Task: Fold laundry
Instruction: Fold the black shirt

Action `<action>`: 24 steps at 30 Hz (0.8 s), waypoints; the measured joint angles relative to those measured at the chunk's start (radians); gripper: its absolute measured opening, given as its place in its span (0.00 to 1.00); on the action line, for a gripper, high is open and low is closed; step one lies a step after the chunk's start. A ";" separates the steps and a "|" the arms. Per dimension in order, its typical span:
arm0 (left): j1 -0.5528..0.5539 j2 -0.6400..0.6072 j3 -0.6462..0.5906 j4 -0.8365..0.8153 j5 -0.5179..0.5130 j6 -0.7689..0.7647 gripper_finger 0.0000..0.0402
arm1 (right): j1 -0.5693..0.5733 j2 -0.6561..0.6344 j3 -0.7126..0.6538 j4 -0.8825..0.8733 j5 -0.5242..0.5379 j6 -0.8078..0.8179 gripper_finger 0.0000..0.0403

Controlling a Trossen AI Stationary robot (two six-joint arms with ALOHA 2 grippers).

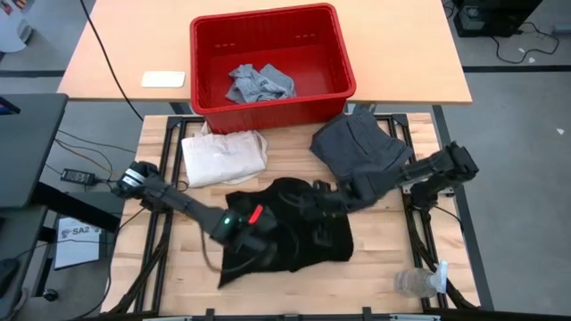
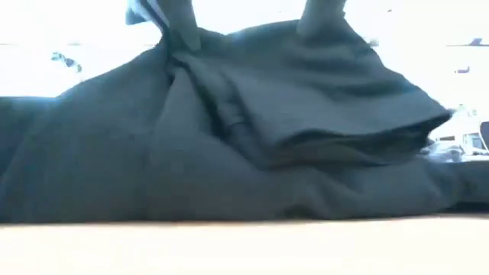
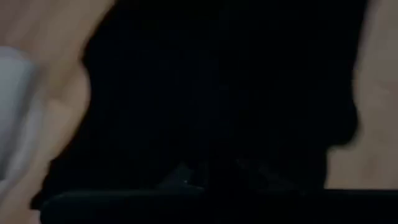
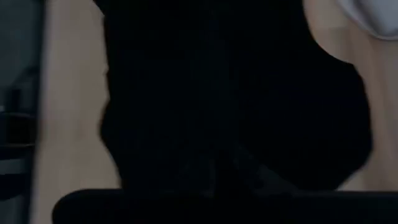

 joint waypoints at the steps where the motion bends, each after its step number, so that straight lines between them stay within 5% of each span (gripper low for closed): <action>1: 0.023 0.000 -0.014 -0.005 -0.001 0.000 0.08 | -0.028 0.000 -0.013 0.008 -0.012 -0.022 0.04; 9: 0.207 0.003 -0.101 -0.014 0.005 -0.037 0.08 | -0.227 0.001 -0.139 0.153 -0.089 -0.171 0.04; 19: 0.403 0.024 -0.111 -0.046 -0.010 0.030 0.08 | -0.471 0.000 -0.378 0.605 -0.160 -0.311 0.05; 24: 0.479 0.074 -0.110 -0.094 -0.009 -0.074 0.12 | -0.551 0.001 -0.430 0.639 -0.167 -0.261 0.25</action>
